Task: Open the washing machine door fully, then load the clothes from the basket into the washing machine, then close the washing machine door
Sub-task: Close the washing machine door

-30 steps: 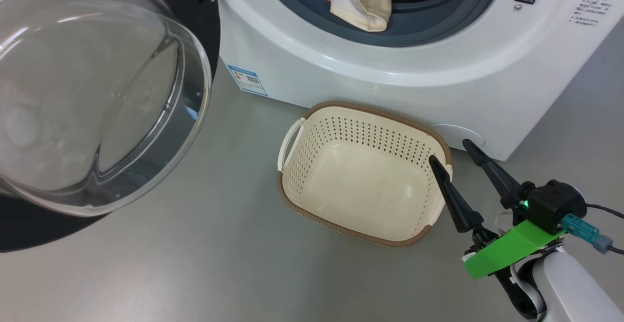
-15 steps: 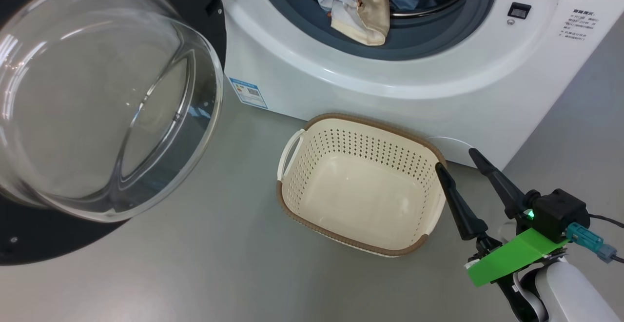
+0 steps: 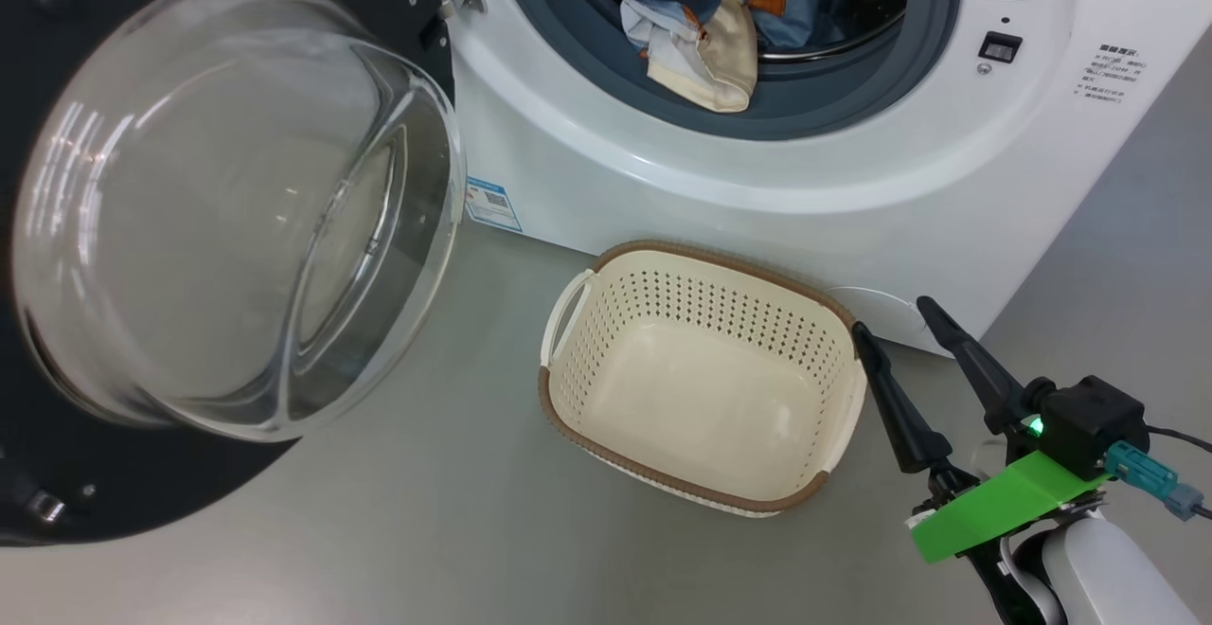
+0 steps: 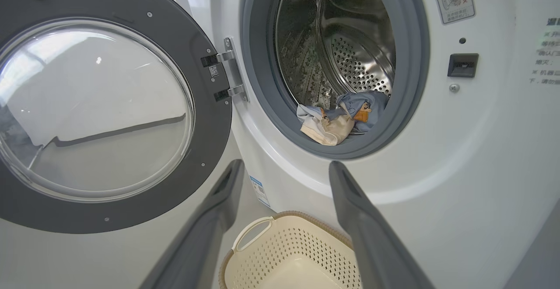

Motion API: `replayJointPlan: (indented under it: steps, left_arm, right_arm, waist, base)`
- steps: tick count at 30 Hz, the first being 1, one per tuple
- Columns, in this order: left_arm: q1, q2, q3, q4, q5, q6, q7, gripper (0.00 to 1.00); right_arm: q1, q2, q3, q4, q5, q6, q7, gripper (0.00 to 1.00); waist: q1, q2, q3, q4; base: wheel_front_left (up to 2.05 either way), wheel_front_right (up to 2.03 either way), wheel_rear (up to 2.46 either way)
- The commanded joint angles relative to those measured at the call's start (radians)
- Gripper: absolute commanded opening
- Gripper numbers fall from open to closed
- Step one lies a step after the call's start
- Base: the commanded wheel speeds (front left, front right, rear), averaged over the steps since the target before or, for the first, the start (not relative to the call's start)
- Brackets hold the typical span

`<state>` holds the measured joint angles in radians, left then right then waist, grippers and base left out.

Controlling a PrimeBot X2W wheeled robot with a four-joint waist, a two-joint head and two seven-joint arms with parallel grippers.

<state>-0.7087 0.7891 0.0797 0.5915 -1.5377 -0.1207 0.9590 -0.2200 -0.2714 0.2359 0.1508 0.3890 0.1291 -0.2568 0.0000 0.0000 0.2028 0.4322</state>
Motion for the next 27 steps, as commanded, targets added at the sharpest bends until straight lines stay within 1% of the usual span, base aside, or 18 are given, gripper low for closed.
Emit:
replayJointPlan:
  steps: [1,9,14,27]
  left_arm:
    - [0.012,0.047,0.022,-0.05,-0.017,-0.01,0.025,0.0]
    - [0.064,0.035,0.007,-0.178,-0.027,-0.01,0.06,0.0]
    - [0.096,0.022,-0.009,-0.272,-0.031,-0.001,0.082,0.0]
    - [0.148,-0.009,-0.04,-0.487,-0.049,0.045,0.118,0.0]
  right_arm:
    - [0.024,0.004,0.01,-0.028,0.013,0.002,-0.005,1.0]
    - [0.045,0.006,-0.01,-0.03,0.01,0.002,-0.005,1.0]
    - [0.061,0.007,-0.021,-0.03,0.009,0.002,-0.005,1.0]
    - [0.107,0.019,-0.047,-0.034,0.006,0.002,-0.005,1.0]
  waist:
    - [0.0,0.0,-0.004,-0.001]
    - [0.0,0.0,-0.027,-0.016]
    - [0.0,0.0,-0.044,-0.029]
    - [0.0,0.0,-0.085,-0.078]
  base:
    - [0.0,0.0,0.0]
    - [0.0,0.0,0.0]
    - [0.0,0.0,0.0]
    - [0.0,0.0,0.0]
